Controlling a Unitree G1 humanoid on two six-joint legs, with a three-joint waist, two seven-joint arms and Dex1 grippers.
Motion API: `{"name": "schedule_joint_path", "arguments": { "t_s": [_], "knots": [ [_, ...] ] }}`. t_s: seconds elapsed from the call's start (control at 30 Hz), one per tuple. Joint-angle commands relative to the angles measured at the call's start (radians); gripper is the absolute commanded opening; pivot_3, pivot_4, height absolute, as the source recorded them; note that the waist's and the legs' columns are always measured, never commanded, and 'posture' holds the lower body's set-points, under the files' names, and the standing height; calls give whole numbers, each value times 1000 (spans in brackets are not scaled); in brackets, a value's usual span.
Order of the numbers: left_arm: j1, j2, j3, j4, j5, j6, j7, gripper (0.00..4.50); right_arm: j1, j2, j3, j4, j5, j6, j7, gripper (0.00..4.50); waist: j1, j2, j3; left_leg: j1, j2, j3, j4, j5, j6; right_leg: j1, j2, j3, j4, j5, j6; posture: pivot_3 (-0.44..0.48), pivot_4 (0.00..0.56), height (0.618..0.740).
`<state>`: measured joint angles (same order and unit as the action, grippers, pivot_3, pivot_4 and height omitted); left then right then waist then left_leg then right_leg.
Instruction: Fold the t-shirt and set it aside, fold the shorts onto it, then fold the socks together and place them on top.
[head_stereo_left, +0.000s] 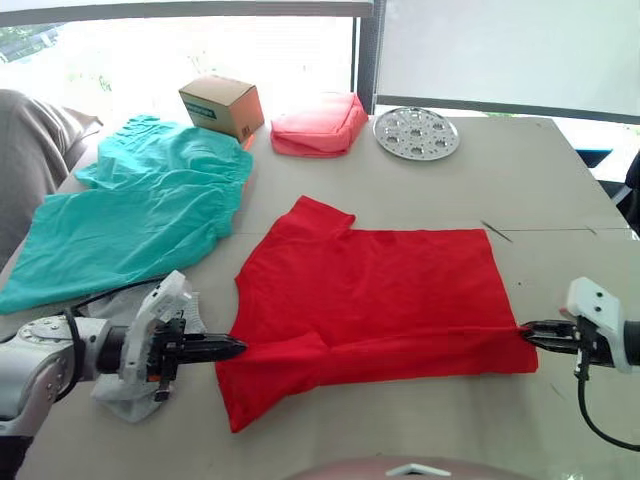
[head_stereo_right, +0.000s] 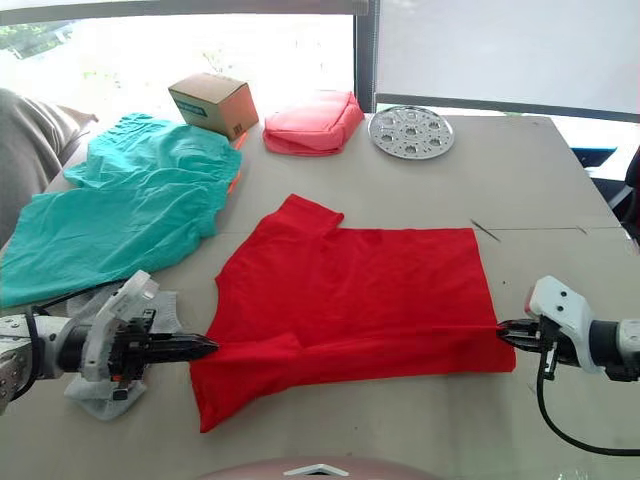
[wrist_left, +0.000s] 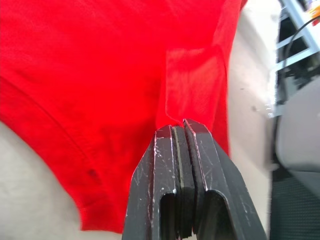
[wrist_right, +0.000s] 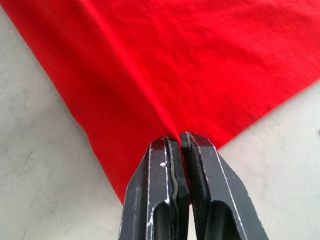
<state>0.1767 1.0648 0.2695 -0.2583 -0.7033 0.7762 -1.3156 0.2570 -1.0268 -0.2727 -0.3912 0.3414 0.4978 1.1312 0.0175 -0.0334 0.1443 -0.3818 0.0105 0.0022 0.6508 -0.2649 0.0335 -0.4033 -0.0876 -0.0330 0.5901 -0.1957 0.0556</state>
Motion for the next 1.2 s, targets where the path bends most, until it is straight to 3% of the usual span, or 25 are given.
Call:
{"name": "schedule_joint_path", "arguments": {
  "t_s": [0.03,0.17,0.47,0.5,0.6,0.63,0.67,0.7,0.77,0.87,0.9,0.93,0.97,1.03,1.07,1.2],
  "knots": [
    [-44,-18,-13,-14,29,-46,34,28,-48,-10,31,0,-17,-3,-21,0,1,-1,0,-1,0,0,0,0,0,0,0,0,0,0,0,0,150,739],
    [-113,-32,-59,11,66,-85,46,28,-97,-14,89,8,-41,-9,-26,0,2,-2,-1,-1,0,-1,0,0,0,0,0,-1,0,2,-3,0,150,739],
    [-82,-21,-114,40,212,-281,18,28,-97,-26,140,9,-77,1,-41,0,-1,-1,-1,-1,0,0,0,0,0,0,0,0,0,2,-3,0,150,739],
    [-81,-26,-110,56,224,-286,34,359,-100,-22,135,6,-60,18,-36,0,0,-1,-1,0,0,0,0,0,0,0,0,0,0,2,-3,0,150,739],
    [-79,-65,-54,83,206,-289,82,1534,-112,0,100,-12,-43,-6,-54,1032,0,-1,-1,0,0,0,0,0,0,0,0,0,0,2,-3,0,150,739],
    [-82,-98,-7,79,174,-281,119,2249,-102,4,79,-16,-59,-53,-65,1790,0,-2,-1,0,0,0,0,0,0,0,0,0,0,2,-3,0,150,739],
    [-75,-126,59,53,105,-229,149,2385,-86,22,28,-36,-28,-68,-60,1902,1,-2,-1,-1,0,0,0,0,0,0,0,0,0,2,-3,0,150,739],
    [-47,-133,124,13,24,-157,146,2910,-66,38,-40,-61,35,-36,-46,2415,1,-2,-1,-1,0,-1,0,0,0,0,0,0,0,2,-3,0,150,739],
    [45,-123,248,-77,-157,15,116,2910,-11,68,-172,-110,162,22,6,2415,-2,-3,-1,-2,0,-1,0,0,0,1,0,-1,0,2,-3,0,150,739],
    [125,-141,315,-189,-344,160,164,2910,40,104,-260,-176,321,121,8,2415,-2,0,0,1,1,-2,0,0,0,3,0,-1,0,2,-3,0,150,739],
    [132,-165,293,-238,-373,171,205,2292,41,126,-249,-206,361,141,-15,1807,-1,2,0,1,1,-3,0,0,0,4,0,-2,0,0,0,0,150,739],
    [140,-188,255,-289,-377,166,236,1972,38,148,-219,-240,389,158,-44,1441,0,2,0,3,1,-3,0,0,0,6,-1,-2,0,0,0,0,150,739],
    [148,-217,194,-330,-334,131,256,1678,24,172,-155,-267,372,152,-78,1161,1,2,-1,4,1,-3,1,0,0,6,-1,-2,0,0,0,0,150,739],
    [136,-276,68,-376,-230,72,324,680,0,216,-11,-303,306,120,-129,67,0,1,-2,4,0,-3,2,0,0,7,-1,-2,0,0,1,0,150,739],
    [119,-304,6,-384,-180,49,361,188,-21,245,80,-307,251,100,-163,0,0,0,-3,4,0,-3,2,0,0,7,-1,-1,0,0,0,0,150,739],
    [53,-365,-230,-363,-12,-23,426,81,-93,351,420,-262,59,7,-222,0,1,0,-3,2,-2,-4,2,0,0,6,0,-1,1,2,-4,0,150,739]
  ]
}}
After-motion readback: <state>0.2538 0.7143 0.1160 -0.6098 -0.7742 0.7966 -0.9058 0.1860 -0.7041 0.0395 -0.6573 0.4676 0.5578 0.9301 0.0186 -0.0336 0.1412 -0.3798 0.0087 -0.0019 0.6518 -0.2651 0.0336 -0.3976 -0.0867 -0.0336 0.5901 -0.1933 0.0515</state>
